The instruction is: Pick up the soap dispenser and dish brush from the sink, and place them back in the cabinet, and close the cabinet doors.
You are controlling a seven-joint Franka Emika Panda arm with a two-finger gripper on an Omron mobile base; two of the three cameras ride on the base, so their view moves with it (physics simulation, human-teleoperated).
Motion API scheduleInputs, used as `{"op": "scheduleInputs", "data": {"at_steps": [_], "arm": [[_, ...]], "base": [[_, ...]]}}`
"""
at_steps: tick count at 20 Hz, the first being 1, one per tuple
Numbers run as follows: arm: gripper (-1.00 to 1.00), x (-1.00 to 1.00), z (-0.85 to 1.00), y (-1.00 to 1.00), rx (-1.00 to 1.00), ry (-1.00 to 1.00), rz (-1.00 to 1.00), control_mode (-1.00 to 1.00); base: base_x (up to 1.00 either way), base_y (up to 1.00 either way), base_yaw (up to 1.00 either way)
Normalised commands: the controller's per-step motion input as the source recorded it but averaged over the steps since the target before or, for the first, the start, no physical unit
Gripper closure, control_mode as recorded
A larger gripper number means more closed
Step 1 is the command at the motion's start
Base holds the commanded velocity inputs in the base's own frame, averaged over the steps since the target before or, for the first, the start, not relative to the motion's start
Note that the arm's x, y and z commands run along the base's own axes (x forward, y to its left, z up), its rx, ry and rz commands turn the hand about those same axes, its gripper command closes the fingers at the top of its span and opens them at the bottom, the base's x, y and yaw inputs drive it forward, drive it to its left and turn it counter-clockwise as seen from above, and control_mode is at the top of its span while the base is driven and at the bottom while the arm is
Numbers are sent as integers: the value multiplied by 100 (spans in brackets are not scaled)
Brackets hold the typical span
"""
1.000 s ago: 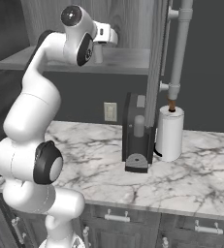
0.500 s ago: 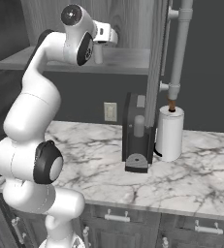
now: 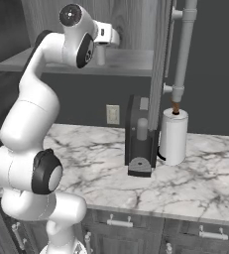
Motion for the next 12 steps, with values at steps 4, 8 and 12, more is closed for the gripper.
{"op": "scheduleInputs", "data": {"at_steps": [4,8,12], "arm": [[-100,-48,-3,0,0,-6,0,-100],[-100,-57,-9,0,0,-5,0,-100],[-100,-56,-10,0,0,0,0,-100]], "base": [[0,0,0],[0,0,0],[0,0,0]]}}
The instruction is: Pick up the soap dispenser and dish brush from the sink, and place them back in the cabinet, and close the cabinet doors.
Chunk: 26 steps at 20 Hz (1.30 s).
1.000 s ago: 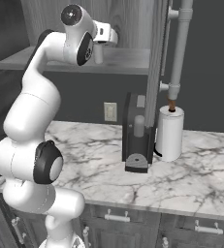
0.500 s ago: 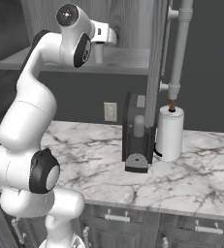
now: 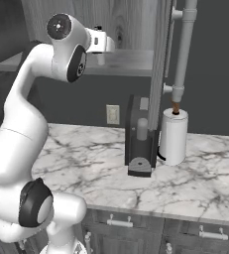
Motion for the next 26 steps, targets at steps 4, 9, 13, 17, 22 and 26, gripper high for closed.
{"op": "scheduleInputs", "data": {"at_steps": [4,9,13,17,22,26], "arm": [[-100,-59,-11,0,0,0,0,-100],[-100,-45,-9,0,0,11,0,-100],[-100,-23,-6,0,0,18,0,-100],[-100,-25,-14,0,0,19,0,-100],[-100,-35,-20,0,0,8,0,-100],[-100,-50,-15,1,0,2,0,-100]], "base": [[0,0,0],[0,0,0],[0,0,0],[0,0,0],[0,0,0],[0,0,0]]}}
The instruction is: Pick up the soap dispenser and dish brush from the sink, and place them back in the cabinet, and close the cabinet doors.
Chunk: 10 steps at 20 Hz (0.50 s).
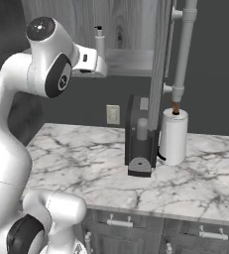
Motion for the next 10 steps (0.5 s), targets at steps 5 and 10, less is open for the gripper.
{"op": "scheduleInputs", "data": {"at_steps": [5,10], "arm": [[-100,-42,-10,6,0,5,0,-100],[-100,-41,-17,10,0,1,0,-100]], "base": [[0,0,0],[0,0,0]]}}
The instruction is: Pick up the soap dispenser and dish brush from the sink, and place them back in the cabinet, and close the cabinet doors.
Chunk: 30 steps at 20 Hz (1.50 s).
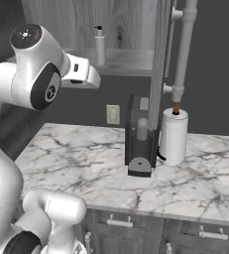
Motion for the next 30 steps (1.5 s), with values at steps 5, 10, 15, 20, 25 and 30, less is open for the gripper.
{"op": "scheduleInputs", "data": {"at_steps": [5,10,15,20,25,30], "arm": [[-100,-31,-7,14,0,3,0,-100],[-100,-39,0,9,0,4,-1,-100],[-100,-47,-4,0,0,1,0,-100],[-100,-52,-4,0,0,5,0,-100],[-100,-50,-13,0,0,6,0,-100],[-100,-48,-17,0,0,6,0,-100]], "base": [[0,0,0],[0,0,0],[0,0,0],[0,0,0],[0,0,0],[0,0,0]]}}
